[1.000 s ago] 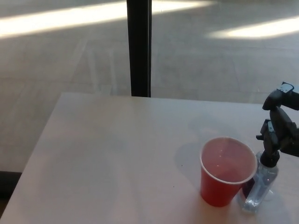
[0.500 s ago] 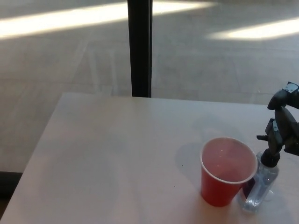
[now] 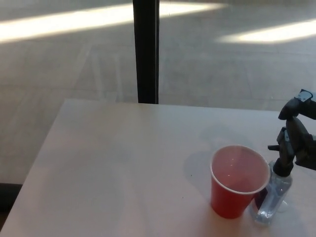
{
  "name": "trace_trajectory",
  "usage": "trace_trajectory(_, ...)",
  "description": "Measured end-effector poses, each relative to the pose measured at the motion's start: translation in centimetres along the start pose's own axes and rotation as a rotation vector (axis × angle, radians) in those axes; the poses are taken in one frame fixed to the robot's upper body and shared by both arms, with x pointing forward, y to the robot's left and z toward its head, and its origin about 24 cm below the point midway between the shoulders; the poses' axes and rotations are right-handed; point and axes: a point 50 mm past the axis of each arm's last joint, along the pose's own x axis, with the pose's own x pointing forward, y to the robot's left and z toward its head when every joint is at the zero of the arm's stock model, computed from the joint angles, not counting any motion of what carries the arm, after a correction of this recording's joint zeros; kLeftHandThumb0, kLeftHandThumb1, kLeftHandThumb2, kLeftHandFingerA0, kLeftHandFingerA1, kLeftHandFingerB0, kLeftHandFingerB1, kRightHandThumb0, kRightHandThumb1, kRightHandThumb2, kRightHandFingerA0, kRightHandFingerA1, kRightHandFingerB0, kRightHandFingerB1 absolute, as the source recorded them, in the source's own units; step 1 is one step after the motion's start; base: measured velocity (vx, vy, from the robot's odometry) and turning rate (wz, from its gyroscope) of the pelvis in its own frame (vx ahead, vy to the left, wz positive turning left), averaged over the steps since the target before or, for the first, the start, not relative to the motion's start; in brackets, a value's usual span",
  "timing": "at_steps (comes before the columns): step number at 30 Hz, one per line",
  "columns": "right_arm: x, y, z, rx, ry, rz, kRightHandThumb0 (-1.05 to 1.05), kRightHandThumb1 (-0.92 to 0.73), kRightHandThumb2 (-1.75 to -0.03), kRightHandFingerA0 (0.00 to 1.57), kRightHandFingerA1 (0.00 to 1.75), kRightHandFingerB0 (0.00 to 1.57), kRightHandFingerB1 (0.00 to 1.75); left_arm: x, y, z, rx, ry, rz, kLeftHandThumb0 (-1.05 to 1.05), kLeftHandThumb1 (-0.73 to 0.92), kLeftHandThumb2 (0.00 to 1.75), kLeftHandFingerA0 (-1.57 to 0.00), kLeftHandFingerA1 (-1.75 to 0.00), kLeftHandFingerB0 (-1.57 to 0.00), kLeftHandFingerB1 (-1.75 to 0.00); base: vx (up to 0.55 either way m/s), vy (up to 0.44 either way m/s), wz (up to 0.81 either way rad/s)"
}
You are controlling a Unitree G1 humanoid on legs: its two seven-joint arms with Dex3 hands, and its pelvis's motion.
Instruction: The robot uses its right hand fist to press the hand soap kept in the middle of the table to get liquid hand soap out
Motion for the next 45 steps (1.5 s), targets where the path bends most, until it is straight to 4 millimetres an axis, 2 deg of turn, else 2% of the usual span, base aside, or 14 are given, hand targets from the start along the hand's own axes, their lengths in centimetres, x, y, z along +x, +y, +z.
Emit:
trace_trajectory(5,-0.2,-0.4,0.0,-0.020,-0.005,-0.004,-0.17,-0.57,-1.27,1.01,1.75,0.69,1.72,0.0,0.1,-0.2,0.001,0.004,0.003,-0.19,0.44,0.96,-0.65,-0.83,-0.46,-0.73,0.00,0.000,0.00)
trace_trajectory(10,-0.3,-0.7,-0.1,-0.027,-0.009,-0.003,-0.17,-0.58,-1.26,1.00,1.75,0.70,1.69,0.0,0.1,-0.6,0.001,0.025,0.004,-0.21,0.45,0.96,-0.70,-0.86,-0.51,-0.75,0.00,0.000,0.00)
trace_trajectory(12,-0.4,-0.8,-0.2,-0.028,-0.012,-0.001,-0.17,-0.56,-1.26,1.00,1.75,0.70,1.67,0.0,0.1,-0.6,0.001,0.025,0.004,-0.21,0.45,0.95,-0.69,-0.85,-0.43,-0.72,0.00,0.000,0.00)
trace_trajectory(13,-0.4,-0.8,-0.2,-0.029,-0.014,0.000,-0.19,-0.59,-1.22,0.98,1.75,0.75,1.61,0.0,0.0,-0.6,0.000,0.025,0.004,-0.22,0.44,0.96,-0.69,-0.85,-0.44,-0.72,0.00,0.000,0.00)
trace_trajectory(15,-0.4,-0.9,-0.3,-0.028,-0.019,0.001,-0.18,-0.57,-1.23,1.00,1.75,0.69,1.68,0.0,0.0,-0.6,0.002,0.025,0.004,-0.22,0.44,0.96,-0.71,-0.86,-0.51,-0.77,0.00,0.000,0.00)
trace_trajectory(17,-0.5,-0.9,-0.4,-0.029,-0.022,0.004,-0.18,-0.57,-1.23,0.99,1.75,0.75,1.58,0.0,0.0,-0.5,0.003,0.024,0.003,-0.22,0.44,0.97,-0.69,-0.86,-0.49,-0.75,0.00,0.000,0.00)
trace_trajectory(21,-0.6,-0.7,-0.5,-0.033,-0.023,0.008,-0.18,-0.55,-1.24,1.00,1.75,0.70,1.65,0.0,0.0,-0.5,0.004,0.023,0.003,-0.22,0.44,0.97,-0.68,-0.85,-0.49,-0.75,0.00,0.000,0.00)
trace_trajectory(22,-0.6,-0.6,-0.6,-0.034,-0.024,0.009,-0.18,-0.52,-1.29,1.01,1.75,0.71,1.67,0.0,0.0,-0.5,0.004,0.023,0.003,-0.23,0.45,0.96,-0.65,-0.82,-0.44,-0.72,0.00,0.000,0.00)
trace_trajectory(30,-0.7,-0.2,-0.9,-0.033,-0.030,0.014,-0.18,-0.52,-1.31,1.01,1.75,0.72,1.66,0.0,0.0,-0.5,0.001,0.024,0.005,-0.23,0.45,0.96,-0.73,-0.88,-0.47,-0.74,0.00,0.000,0.00)
trace_trajectory(35,-0.7,-0.1,-1.0,-0.037,-0.035,0.010,-0.18,-0.50,-1.33,1.02,1.75,0.71,1.69,0.0,0.0,-0.4,0.005,0.017,0.008,-0.22,0.45,0.96,-0.69,-0.85,-0.44,-0.72,0.00,0.000,0.00)
trace_trajectory(40,-0.8,-0.1,-1.1,-0.037,-0.040,0.005,-0.17,-0.53,-1.27,1.03,1.75,0.73,1.67,0.0,0.0,-0.5,0.004,0.024,0.012,-0.22,0.45,0.95,-0.69,-0.86,-0.46,-0.73,0.00,0.000,0.00)
trace_trajectory(42,-0.8,-0.2,-1.1,-0.037,-0.042,0.002,-0.18,-0.55,-1.25,1.02,1.75,0.79,1.62,0.0,0.0,-0.6,0.003,0.030,0.013,-0.22,0.45,0.95,-0.69,-0.83,-0.45,-0.72,0.00,0.000,0.00)
trace_trajectory(43,-0.8,-0.2,-1.1,-0.036,-0.043,0.001,-0.17,-0.55,-1.25,1.03,1.75,0.73,1.68,0.0,0.0,-0.6,0.004,0.031,0.013,-0.22,0.45,0.95,-0.69,-0.84,-0.44,-0.72,0.00,0.000,0.00)
trace_trajectory(45,-0.8,-0.3,-1.1,-0.035,-0.044,-0.001,-0.18,-0.56,-1.24,1.01,1.75,0.78,1.62,0.0,0.0,-0.7,0.004,0.033,0.013,-0.24,0.45,0.97,-0.68,-0.84,-0.44,-0.72,0.00,0.000,0.00)
